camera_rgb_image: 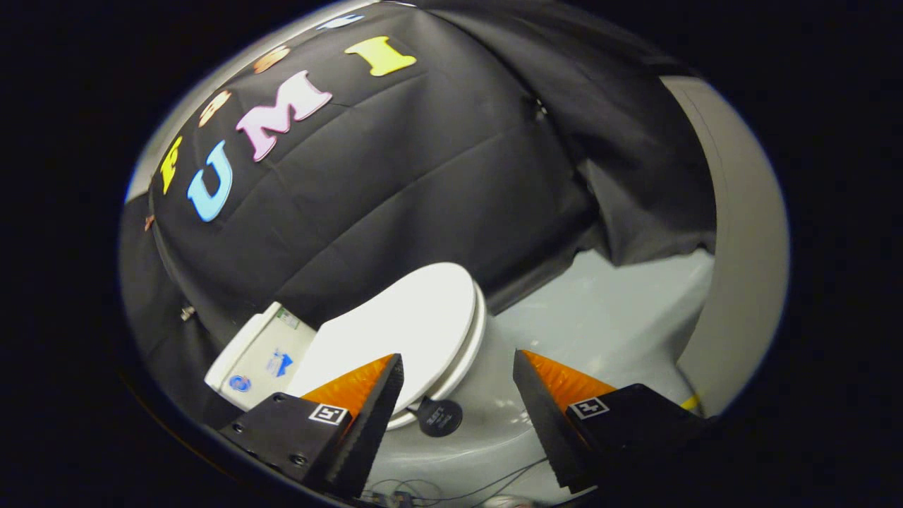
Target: Open the toilet lid.
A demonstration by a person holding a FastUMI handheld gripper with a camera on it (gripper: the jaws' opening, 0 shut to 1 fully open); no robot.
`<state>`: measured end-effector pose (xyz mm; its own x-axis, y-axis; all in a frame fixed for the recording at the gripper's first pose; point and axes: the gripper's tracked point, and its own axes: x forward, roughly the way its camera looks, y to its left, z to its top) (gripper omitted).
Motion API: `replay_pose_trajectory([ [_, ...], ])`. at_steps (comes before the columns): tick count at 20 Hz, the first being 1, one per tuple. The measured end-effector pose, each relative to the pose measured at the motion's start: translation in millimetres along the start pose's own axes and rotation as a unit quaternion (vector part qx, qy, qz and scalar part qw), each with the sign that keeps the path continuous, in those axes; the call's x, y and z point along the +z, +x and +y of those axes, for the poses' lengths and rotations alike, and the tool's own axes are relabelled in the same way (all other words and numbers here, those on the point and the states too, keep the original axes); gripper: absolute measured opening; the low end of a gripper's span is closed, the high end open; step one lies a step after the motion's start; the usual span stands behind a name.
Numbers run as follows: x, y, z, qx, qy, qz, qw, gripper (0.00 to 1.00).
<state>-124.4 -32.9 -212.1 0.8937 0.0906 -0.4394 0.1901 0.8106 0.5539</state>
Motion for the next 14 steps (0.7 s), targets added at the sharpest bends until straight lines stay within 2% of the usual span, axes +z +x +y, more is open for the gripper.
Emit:
replay_pose_trajectory([
  [3,-25,9,-13,-0.001,0.029,0.020,0.999,0.94],
  [6,-32,13,-8,0.017,0.078,0.031,0.996,0.90],
  [9,-39,15,-6,0.025,0.116,0.038,0.992,0.57],
  [12,-44,16,5,0.049,0.167,0.052,0.983,0.45],
  [14,-52,16,11,0.066,0.198,0.071,0.975,0.45],
])
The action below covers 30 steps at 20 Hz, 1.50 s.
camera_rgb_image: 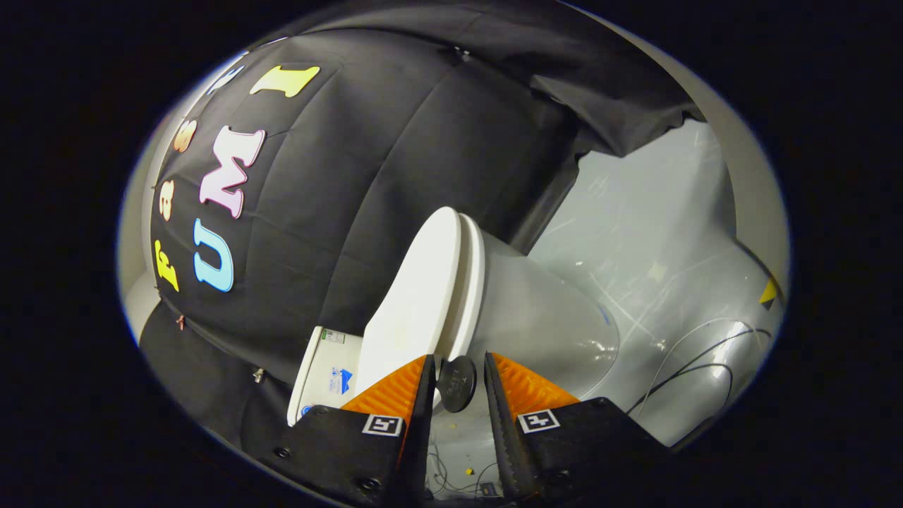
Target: Open the toilet lid.
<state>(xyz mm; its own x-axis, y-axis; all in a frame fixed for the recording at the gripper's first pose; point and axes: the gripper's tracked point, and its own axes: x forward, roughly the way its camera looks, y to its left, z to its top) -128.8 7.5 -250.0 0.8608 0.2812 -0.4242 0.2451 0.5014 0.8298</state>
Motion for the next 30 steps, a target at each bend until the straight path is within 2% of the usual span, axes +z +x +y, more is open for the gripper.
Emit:
replay_pose_trajectory([
  [2,-13,0,7,0.018,0.052,0.034,0.998,0.45],
  [3,-15,2,4,0.013,0.070,0.042,0.997,0.45],
  [8,-1,-1,-6,0.023,0.095,0.007,0.995,0.44],
  [10,-4,-4,-5,0.019,0.082,0.007,0.996,0.18],
  [11,1,-4,-5,0.023,0.082,0.000,0.996,0.14],
  [16,10,13,-11,0.034,0.089,0.001,0.995,0.14],
  [17,3,52,-9,0.037,0.105,-0.005,0.994,0.05],
  [20,-6,24,-13,0.030,0.104,0.001,0.994,0.05],
  [24,-5,12,-3,-0.001,0.065,-0.003,0.998,0.05],
  [27,4,3,13,-0.005,0.028,-0.006,1.000,0.05],
  [30,15,-12,52,0.000,-0.024,-0.018,1.000,0.05],
])
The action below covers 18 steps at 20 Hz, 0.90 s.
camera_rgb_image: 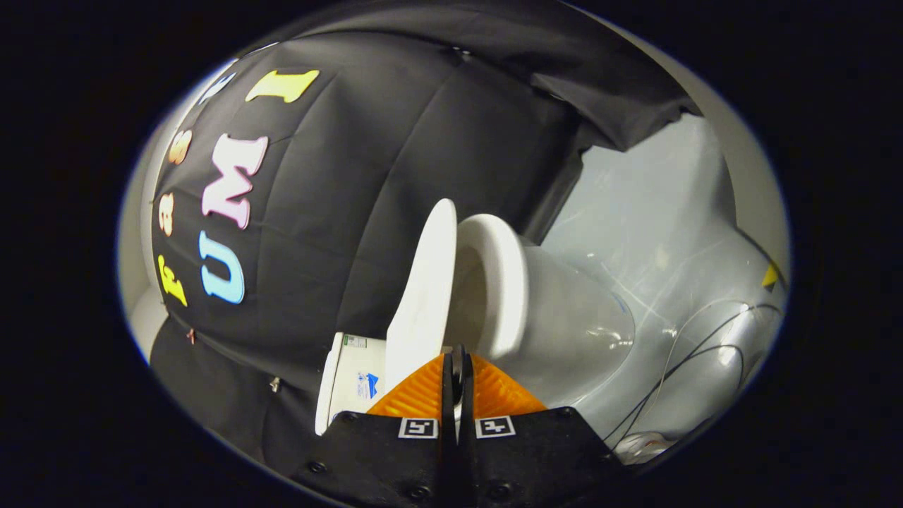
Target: Open the toilet lid.
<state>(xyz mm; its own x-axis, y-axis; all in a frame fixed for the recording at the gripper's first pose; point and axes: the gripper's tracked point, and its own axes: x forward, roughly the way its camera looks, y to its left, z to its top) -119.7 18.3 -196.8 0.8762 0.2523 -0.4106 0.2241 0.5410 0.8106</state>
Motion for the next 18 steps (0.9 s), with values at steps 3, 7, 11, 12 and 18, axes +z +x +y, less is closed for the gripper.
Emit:
replay_pose_trajectory([
  [3,5,-10,42,-0.001,-0.034,-0.015,0.999,0.05],
  [7,6,-17,91,-0.016,-0.076,-0.033,0.996,0.05],
  [11,0,-24,150,-0.030,-0.166,-0.070,0.983,0.05],
  [12,-1,-25,164,-0.039,-0.182,-0.080,0.979,0.05],
  [18,-26,-26,239,-0.090,-0.292,-0.134,0.943,0.05],
])
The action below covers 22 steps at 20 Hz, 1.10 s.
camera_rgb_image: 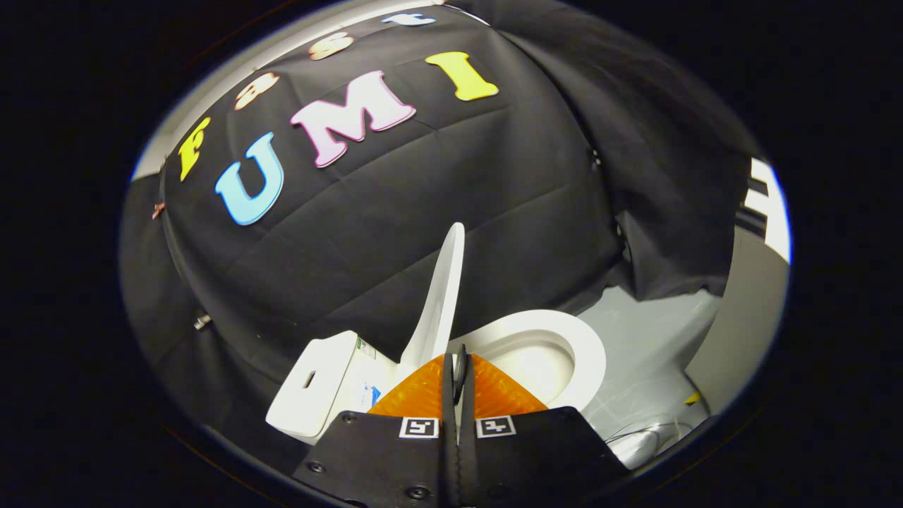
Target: Open the toilet lid.
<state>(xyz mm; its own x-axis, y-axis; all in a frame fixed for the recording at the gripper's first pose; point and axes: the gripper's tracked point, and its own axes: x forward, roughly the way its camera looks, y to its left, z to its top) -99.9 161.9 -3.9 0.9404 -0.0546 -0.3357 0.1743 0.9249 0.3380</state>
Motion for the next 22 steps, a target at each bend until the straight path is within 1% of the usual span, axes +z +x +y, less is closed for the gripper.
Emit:
replay_pose_trajectory([
  [3,8,-7,31,-0.023,-0.038,-0.016,0.999,0.05],
  [5,9,-9,53,-0.031,-0.060,-0.030,0.997,0.05],
  [8,14,-14,78,-0.046,-0.080,-0.034,0.995,0.05],
  [10,12,-18,103,-0.048,-0.094,-0.040,0.994,0.05],
  [13,10,-23,141,-0.039,-0.102,-0.052,0.993,0.05],
  [15,7,-26,157,-0.053,-0.112,-0.061,0.990,0.05],
  [17,5,-27,173,-0.068,-0.141,-0.075,0.985,0.05],
  [18,1,-28,185,-0.064,-0.151,-0.076,0.983,0.05],
  [20,-6,-30,207,-0.051,-0.154,-0.084,0.983,0.05],
  [22,-11,-31,223,-0.050,-0.161,-0.087,0.982,0.05],
])
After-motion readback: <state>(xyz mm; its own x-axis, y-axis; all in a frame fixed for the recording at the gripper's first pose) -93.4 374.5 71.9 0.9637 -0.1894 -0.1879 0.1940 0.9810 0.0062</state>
